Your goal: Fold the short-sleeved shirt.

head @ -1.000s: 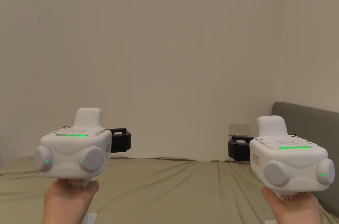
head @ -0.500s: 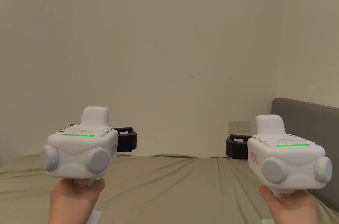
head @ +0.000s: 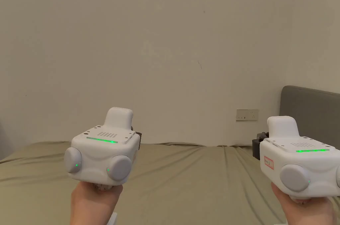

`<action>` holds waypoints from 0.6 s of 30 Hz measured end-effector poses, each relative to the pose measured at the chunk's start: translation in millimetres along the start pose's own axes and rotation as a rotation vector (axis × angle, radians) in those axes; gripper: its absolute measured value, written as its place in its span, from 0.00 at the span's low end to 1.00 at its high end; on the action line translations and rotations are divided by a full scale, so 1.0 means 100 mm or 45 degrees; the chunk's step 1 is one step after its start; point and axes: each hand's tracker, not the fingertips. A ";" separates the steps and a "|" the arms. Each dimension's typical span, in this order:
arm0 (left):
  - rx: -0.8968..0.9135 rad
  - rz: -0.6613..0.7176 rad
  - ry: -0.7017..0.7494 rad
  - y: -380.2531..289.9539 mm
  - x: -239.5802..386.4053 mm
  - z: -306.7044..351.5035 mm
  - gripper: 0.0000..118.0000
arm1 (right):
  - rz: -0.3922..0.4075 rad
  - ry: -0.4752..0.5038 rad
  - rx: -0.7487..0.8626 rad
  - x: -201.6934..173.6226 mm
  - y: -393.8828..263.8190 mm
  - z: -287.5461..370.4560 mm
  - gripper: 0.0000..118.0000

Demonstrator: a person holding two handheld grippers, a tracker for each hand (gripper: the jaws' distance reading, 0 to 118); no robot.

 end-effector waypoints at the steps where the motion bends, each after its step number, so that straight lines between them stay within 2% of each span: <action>1: -0.011 0.000 0.004 -0.02 -0.01 0.02 0.00 | 0.008 0.009 0.010 -0.03 -0.01 0.01 0.02; 4: -0.038 0.034 0.042 -0.07 -0.23 0.07 0.00 | 0.031 0.116 0.070 -0.21 0.00 0.03 0.02; 7: -0.064 0.053 0.151 -0.15 -0.63 0.27 0.00 | 0.050 0.238 0.075 -0.65 0.03 -0.01 0.02; 12: -0.117 -0.011 0.448 -0.39 -1.55 0.89 0.00 | 0.023 0.537 0.043 -1.84 -0.01 -0.09 0.02; 16: -0.223 0.025 0.659 -0.64 -2.34 1.47 0.00 | -0.019 0.759 0.004 -2.99 -0.14 0.01 0.02; 18: -0.237 0.018 0.749 -0.74 -2.59 1.69 0.00 | -0.042 0.871 -0.028 -3.42 -0.18 0.10 0.02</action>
